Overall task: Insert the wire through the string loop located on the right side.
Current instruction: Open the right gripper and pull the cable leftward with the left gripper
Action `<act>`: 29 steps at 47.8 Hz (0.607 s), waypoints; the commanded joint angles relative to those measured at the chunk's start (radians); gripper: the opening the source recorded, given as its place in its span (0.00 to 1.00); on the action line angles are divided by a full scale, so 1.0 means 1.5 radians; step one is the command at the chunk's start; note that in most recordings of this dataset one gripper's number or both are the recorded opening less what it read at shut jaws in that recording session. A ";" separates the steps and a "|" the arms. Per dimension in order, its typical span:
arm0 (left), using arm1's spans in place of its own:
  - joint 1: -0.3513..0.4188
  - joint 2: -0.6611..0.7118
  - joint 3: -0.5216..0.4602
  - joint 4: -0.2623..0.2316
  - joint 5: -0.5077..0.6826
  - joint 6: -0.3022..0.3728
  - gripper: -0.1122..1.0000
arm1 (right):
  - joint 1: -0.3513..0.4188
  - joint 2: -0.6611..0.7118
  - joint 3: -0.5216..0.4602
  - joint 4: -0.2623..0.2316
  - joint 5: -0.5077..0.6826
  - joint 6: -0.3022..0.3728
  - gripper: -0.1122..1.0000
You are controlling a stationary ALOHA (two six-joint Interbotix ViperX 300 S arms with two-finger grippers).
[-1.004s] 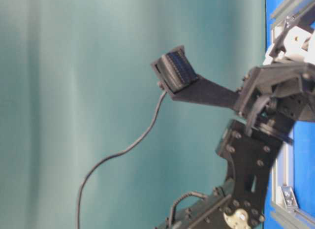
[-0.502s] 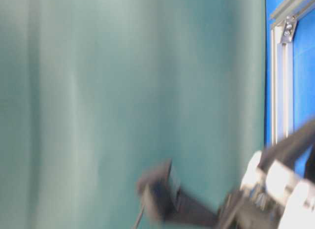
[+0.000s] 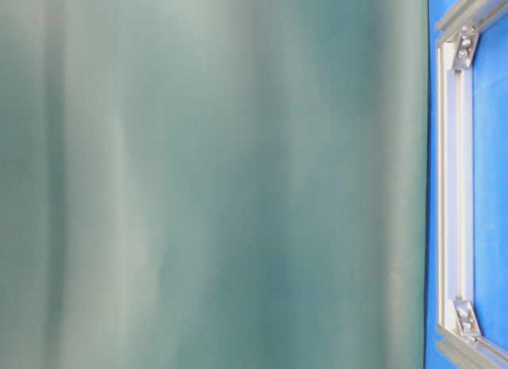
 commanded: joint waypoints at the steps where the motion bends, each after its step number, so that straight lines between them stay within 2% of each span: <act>1: -0.001 -0.041 0.030 0.001 -0.008 0.000 0.17 | 0.000 -0.004 -0.009 0.001 -0.002 -0.001 0.96; 12: -0.004 -0.082 0.062 0.002 -0.008 0.002 0.17 | 0.000 -0.005 -0.010 0.000 -0.002 -0.001 0.96; 29: -0.004 -0.084 0.057 0.002 0.013 0.012 0.17 | 0.000 -0.005 -0.010 0.000 -0.001 -0.001 0.96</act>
